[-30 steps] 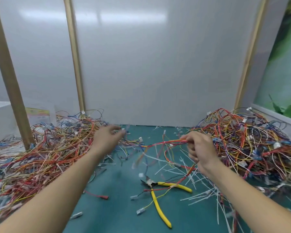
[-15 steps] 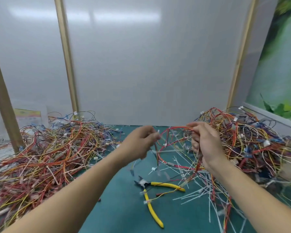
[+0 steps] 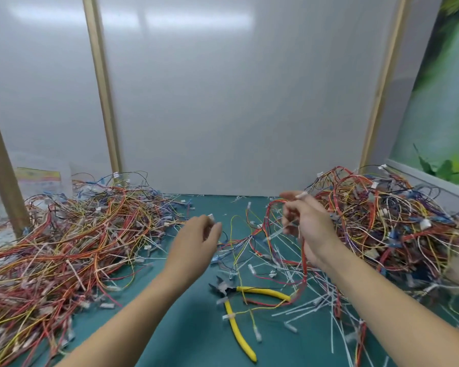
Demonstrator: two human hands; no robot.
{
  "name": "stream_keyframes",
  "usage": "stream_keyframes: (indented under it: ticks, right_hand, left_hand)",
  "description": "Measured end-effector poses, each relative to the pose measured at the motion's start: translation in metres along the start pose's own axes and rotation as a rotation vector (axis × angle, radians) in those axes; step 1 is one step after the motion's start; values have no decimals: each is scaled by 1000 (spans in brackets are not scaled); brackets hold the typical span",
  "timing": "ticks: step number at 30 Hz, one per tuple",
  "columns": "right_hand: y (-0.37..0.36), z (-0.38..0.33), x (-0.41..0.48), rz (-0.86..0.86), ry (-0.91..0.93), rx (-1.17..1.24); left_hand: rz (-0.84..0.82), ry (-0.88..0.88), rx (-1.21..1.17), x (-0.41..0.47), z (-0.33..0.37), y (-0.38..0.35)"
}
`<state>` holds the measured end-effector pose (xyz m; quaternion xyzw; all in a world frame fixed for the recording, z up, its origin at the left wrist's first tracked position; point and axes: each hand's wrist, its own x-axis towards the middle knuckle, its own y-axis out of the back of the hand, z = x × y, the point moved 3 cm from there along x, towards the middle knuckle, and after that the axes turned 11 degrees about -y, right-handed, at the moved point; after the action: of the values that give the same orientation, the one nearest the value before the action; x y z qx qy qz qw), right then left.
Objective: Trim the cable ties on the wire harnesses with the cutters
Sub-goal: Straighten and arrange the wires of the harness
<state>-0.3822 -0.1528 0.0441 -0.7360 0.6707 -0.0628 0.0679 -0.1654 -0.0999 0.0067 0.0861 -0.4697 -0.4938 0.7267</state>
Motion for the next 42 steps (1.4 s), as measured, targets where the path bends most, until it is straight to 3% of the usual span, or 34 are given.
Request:
stream_keyframes:
  ticks: [2, 5, 7, 10, 13, 17, 19, 22, 24, 27, 30, 34, 39, 42]
  right_hand:
    - [-21, 1, 7, -81, 5, 109]
    - [-64, 4, 19, -217, -28, 228]
    - [-87, 10, 27, -300, -64, 169]
    - [-96, 17, 38, -383, -64, -141]
    - [-77, 21, 46, -250, 94, -424]
    - [-43, 55, 20, -41, 251, -609]
    - [-38, 78, 5, -101, 218, -649]
    - [-37, 90, -6, -289, -6, -409]
    - [-34, 87, -6, -341, -16, -366]
    - [-33, 84, -6, -329, 20, -328]
    - [-27, 79, -4, -212, 127, -315]
    - [-24, 70, -10, -51, 458, -700]
    - [-29, 68, -18, -16, 555, -1002]
    - [-27, 69, -17, -63, 524, -990]
  left_hand:
    - [-132, -146, -165, -8, 13, -19]
    - [-410, -159, -205, -12, 23, -52]
    - [-345, -116, -378, -4, 18, -58]
    - [-157, 54, -763, -1, -3, -58]
    - [10, 149, -907, 1, -21, -55]
    - [171, 238, -958, 10, -35, -49]
    - [165, 265, -1012, 9, -34, -52]
    - [116, 274, -1088, 6, -31, -56]
    - [73, 244, -1092, 6, -27, -55]
    - [66, 130, -930, 2, -20, -52]
    - [127, 58, -715, -2, -13, -45]
    - [2, 15, -722, -6, -3, -44]
    - [-58, 7, -758, -6, -1, -48]
    - [-44, 60, -901, -5, -6, -48]
